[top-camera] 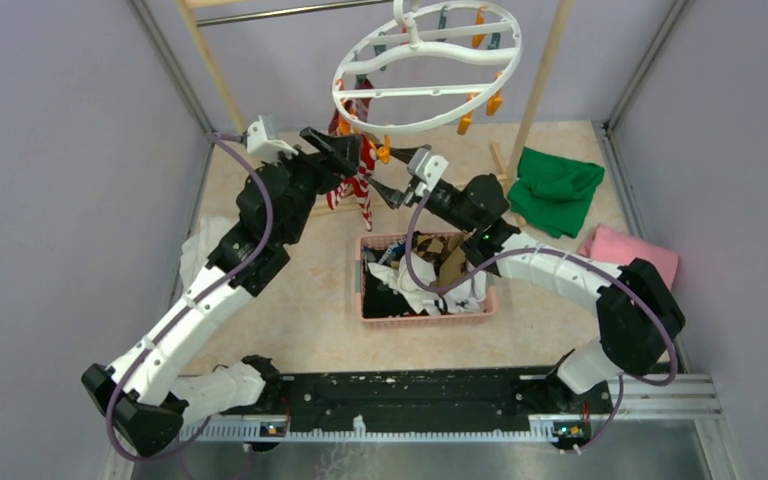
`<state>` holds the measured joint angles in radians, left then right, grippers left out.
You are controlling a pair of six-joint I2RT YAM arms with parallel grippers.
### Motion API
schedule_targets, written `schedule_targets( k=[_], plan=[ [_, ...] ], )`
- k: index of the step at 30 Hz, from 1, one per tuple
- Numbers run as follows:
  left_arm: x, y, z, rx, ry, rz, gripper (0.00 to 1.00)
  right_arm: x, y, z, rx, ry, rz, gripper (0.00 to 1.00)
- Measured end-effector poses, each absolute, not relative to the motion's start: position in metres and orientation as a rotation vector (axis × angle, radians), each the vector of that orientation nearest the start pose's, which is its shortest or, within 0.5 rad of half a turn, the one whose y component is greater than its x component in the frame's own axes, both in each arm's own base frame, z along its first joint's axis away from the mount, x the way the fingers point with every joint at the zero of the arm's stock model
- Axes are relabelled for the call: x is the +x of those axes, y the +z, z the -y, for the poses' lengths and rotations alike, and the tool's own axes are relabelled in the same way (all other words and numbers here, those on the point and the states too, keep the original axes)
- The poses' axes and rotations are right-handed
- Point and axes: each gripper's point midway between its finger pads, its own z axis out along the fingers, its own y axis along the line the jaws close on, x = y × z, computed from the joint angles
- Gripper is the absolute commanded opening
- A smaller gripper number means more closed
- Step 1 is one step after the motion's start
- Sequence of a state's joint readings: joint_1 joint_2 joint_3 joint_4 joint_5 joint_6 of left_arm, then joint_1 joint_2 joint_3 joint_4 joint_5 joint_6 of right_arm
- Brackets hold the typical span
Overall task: Clip the socks to the hanger
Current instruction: Clamp the sock onto the hanger, then pick up the sock from the bin.
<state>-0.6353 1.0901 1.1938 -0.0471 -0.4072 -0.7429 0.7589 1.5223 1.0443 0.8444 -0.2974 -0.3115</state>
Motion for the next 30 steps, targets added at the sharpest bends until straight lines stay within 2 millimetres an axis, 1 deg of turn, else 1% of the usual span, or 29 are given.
schedule_targets(
  k=[3,5,8,9,11,15,18,22,25,28,30],
  plan=[
    [0.320,0.415,0.188,-0.375,-0.808,-1.504,0.91,0.319,0.352,-0.366,-0.896,0.595,-0.926,0.73],
    [0.310,0.414,0.185,-0.340,-0.821,-1.497,0.98,0.309,0.346,-0.363,-0.926,0.616,-0.934,0.76],
    [0.296,0.408,0.183,-0.288,-0.833,-1.499,0.98,0.297,0.340,-0.358,-0.953,0.642,-0.946,0.82],
    [0.292,0.405,0.182,-0.272,-0.834,-1.500,0.98,0.293,0.337,-0.356,-0.964,0.652,-0.953,0.85],
    [0.281,0.399,0.180,-0.229,-0.837,-1.503,0.98,0.287,0.330,-0.351,-0.984,0.672,-0.976,0.97],
    [0.266,0.390,0.174,-0.172,-0.837,-1.501,0.98,0.283,0.316,-0.340,-1.024,0.704,-1.032,0.98],
    [0.255,0.379,0.169,-0.147,-0.838,-1.503,0.98,0.284,0.304,-0.325,-1.060,0.727,-1.100,0.98],
    [0.243,0.350,0.166,-0.111,-0.831,-1.541,0.98,0.273,0.286,-0.302,-1.122,0.769,-1.205,0.99],
    [0.240,0.321,0.170,-0.080,-0.833,-1.597,0.98,0.262,0.275,-0.285,-1.141,0.798,-1.300,0.98],
    [0.239,0.288,0.179,-0.048,-0.836,-1.679,0.98,0.254,0.260,-0.262,-1.117,0.825,-1.445,0.98],
    [0.240,0.267,0.184,-0.031,-0.831,-1.743,0.98,0.258,0.248,-0.243,-1.060,0.836,-1.562,0.98]
  ],
)
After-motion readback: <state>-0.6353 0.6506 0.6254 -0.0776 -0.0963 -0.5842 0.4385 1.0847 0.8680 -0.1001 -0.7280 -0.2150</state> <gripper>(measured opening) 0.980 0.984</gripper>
